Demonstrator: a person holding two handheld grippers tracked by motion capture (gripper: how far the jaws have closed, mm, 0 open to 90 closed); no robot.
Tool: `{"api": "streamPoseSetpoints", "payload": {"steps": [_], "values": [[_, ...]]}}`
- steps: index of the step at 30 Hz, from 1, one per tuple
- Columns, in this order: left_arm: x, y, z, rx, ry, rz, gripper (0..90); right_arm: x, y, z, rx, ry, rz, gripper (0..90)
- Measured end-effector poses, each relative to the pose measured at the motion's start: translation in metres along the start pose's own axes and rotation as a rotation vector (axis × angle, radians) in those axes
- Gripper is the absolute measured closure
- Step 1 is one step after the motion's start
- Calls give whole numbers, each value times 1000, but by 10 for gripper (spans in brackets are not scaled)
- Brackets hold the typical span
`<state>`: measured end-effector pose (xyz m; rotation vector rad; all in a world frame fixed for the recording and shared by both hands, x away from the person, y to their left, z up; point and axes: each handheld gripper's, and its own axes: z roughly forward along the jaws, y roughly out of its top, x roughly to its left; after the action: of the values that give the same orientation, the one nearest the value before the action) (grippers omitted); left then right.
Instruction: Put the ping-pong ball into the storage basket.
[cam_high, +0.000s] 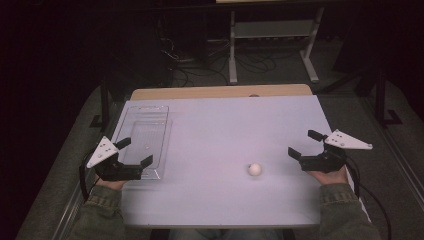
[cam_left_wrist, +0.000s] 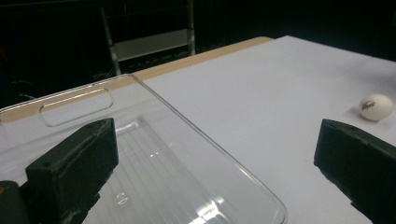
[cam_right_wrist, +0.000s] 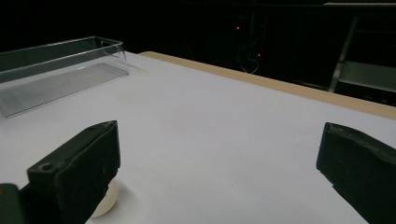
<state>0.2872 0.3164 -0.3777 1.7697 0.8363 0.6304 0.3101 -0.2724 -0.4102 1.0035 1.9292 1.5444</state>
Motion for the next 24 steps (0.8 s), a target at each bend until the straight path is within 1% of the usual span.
{"api": "streamPoseSetpoints", "payload": {"steps": [4, 5, 7, 8, 11, 15, 17, 19, 20, 22, 24], "values": [[-1, 0, 1, 15, -5, 5, 0, 0, 0, -1, 0, -1, 3, 0], [-2, 1, 2, 28, -10, 17, 0, 0, 0, 0, 0, 0, 3, 0], [-3, 2, 2, 32, -15, 22, 0, 0, 0, 0, 1, 0, 4, 0], [-5, 4, 3, 41, -22, 34, 0, 1, 0, 0, 5, 3, 2, 0], [-6, 7, 4, 41, -28, 38, 0, 2, -1, 1, 9, 5, -3, 0], [-8, 14, 6, 57, -36, 52, 0, 2, 0, 1, 7, 7, -1, 0], [-10, 18, 7, 60, -44, 66, 0, 2, 0, 0, 6, 8, 3, 0], [-11, 20, 8, 63, -47, 68, 0, 1, 0, 0, 6, 7, 4, 0], [-12, 22, 10, 80, -55, 79, 0, 1, 0, 0, 5, 7, 5, 0], [-12, 23, 12, 89, -62, 78, 0, 1, 0, 0, 5, 7, 5, 0], [-14, 25, 16, 107, -74, 85, 0, 2, 0, 0, 7, 7, 4, 0]]}}
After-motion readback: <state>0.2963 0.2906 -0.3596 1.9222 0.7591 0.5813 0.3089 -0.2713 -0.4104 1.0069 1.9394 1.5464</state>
